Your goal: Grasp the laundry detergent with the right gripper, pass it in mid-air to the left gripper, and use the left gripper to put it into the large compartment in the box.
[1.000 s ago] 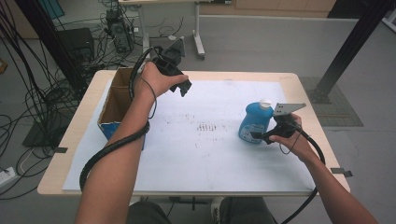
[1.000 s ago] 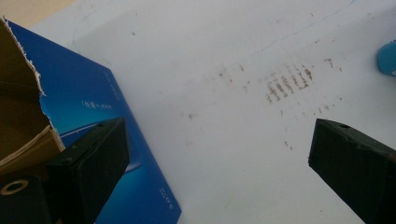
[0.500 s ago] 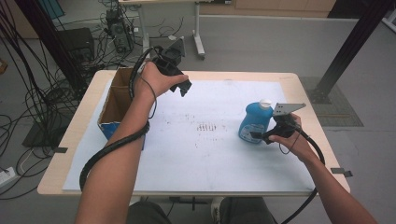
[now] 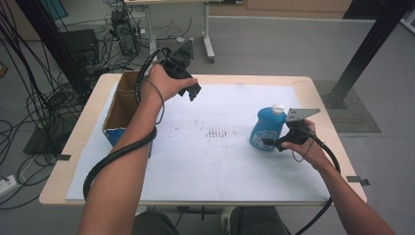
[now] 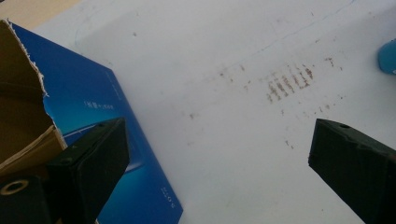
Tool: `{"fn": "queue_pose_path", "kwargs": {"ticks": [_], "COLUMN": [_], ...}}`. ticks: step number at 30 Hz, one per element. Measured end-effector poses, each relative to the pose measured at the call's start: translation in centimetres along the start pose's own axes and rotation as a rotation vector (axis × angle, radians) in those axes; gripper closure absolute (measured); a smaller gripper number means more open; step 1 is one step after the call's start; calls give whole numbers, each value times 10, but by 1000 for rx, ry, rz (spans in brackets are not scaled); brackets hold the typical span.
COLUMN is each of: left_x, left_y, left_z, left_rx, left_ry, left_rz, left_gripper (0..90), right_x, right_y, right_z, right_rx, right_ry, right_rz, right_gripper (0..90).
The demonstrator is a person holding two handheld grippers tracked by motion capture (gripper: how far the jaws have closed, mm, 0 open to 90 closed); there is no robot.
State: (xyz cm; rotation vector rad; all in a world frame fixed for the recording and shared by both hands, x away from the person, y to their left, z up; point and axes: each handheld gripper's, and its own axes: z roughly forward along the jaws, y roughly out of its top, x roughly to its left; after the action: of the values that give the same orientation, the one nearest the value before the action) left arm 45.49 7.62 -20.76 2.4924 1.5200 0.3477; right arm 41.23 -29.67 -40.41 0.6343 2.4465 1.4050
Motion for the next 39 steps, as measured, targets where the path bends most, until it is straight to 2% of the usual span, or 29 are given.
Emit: {"fn": "queue_pose_path", "kwargs": {"ticks": [39], "left_x": [2], "left_y": [-1], "left_z": [0], "left_rx": [2], "left_ry": [0], "left_rz": [3], "left_gripper": [60], "right_x": [0], "right_y": [0], "right_z": [0], "right_rx": [-2], "right_ry": [-2], "right_rz": [-7], "right_gripper": [61]}}
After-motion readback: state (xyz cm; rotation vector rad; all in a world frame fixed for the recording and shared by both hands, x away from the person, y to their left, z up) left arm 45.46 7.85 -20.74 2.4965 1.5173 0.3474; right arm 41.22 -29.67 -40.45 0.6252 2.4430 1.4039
